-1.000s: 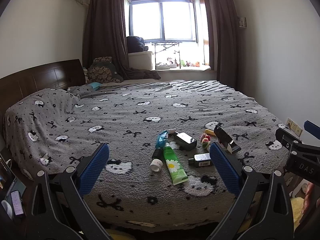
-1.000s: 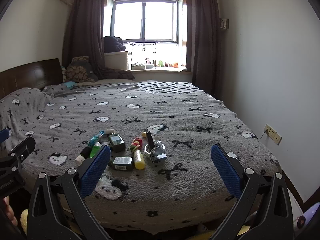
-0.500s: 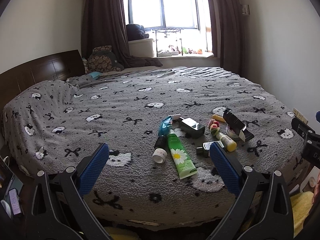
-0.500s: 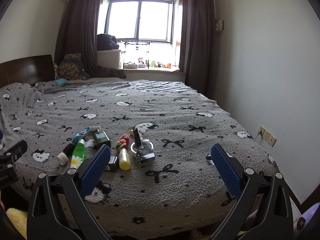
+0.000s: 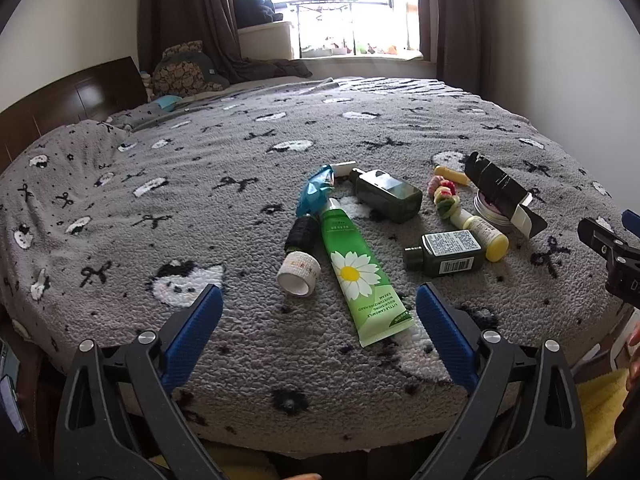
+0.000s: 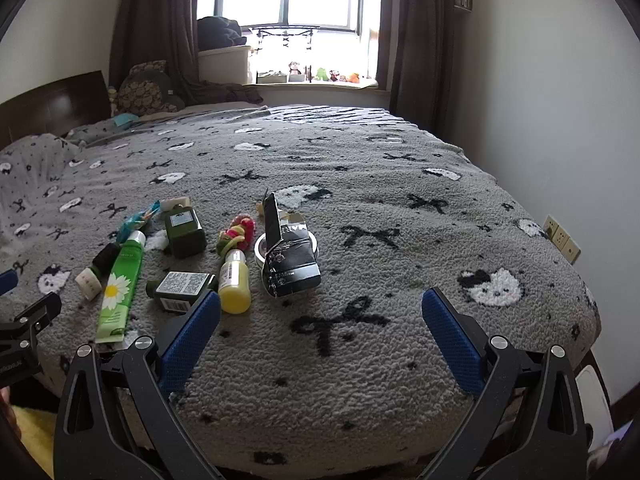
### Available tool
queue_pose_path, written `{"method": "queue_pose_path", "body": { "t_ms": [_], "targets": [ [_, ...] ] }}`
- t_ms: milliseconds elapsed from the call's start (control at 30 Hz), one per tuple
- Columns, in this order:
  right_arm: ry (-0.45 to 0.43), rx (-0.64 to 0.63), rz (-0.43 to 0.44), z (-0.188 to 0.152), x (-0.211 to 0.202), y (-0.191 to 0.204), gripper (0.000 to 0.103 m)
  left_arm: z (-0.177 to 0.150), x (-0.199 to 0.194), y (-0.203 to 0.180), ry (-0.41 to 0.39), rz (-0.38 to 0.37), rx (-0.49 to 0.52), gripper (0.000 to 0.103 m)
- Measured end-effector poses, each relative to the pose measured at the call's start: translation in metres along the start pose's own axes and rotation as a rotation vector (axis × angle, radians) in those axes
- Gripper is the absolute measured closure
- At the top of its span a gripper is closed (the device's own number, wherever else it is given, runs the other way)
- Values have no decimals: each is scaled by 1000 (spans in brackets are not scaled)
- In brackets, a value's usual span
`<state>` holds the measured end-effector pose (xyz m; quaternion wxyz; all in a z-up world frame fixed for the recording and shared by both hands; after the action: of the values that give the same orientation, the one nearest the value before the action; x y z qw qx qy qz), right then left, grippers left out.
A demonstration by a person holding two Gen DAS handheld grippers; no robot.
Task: Collect trash
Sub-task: 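Grasp the black box with the right tool while the left tool grasps the green tube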
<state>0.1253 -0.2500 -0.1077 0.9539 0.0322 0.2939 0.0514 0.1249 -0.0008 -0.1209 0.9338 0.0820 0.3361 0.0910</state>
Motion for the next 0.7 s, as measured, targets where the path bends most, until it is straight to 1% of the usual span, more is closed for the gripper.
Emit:
{"method": "queue_pose_path", "body": {
  "t_ms": [133, 167, 233, 267, 300, 333, 433, 467, 500, 600, 667, 700],
  "targets": [
    [8, -13, 38, 11, 20, 1, 3, -3, 24, -9, 77, -53, -21, 22],
    [11, -18, 43, 13, 26, 1, 3, -4, 28, -14, 93, -82, -23, 25],
    [24, -15, 67, 19, 37, -1, 3, -5, 36, -24, 112, -139, -17, 26],
    [33, -5, 86, 21, 43, -3, 5, -5, 40, -29, 122, -152, -12, 28],
    [41, 6, 97, 24, 48, -5, 10, -5, 45, -33, 135, -159, -11, 31],
    [49, 16, 106, 26, 54, -6, 13, -5, 50, -36, 149, -166, -14, 31],
    [75, 38, 141, 31, 70, -8, 15, -4, 71, -40, 195, -159, -21, 33],
    [80, 46, 159, 33, 75, -9, 17, -3, 77, -40, 204, -160, -30, 34],
    [87, 47, 170, 35, 81, -8, 22, -1, 83, -40, 212, -165, -41, 34],
    [101, 21, 161, 41, 98, -4, 25, 4, 101, -41, 235, -175, -53, 38],
    [111, -2, 147, 45, 108, -1, 31, 10, 110, -42, 239, -190, -56, 39],
    [121, -16, 144, 46, 113, 0, 36, 13, 114, -43, 239, -197, -58, 39]
  ]
}}
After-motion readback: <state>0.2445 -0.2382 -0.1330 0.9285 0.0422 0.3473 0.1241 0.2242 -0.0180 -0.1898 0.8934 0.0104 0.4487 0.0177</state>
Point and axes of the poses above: each gripper's, at about its wrist camera, not at the fingertips, and x roughly the way its jaws point, y to its left, z to its top, the point moved 2 cm from there along x, roughly the way its jaws point, and after that the axes turned 13 degrees about z, right-handed, at the moved point
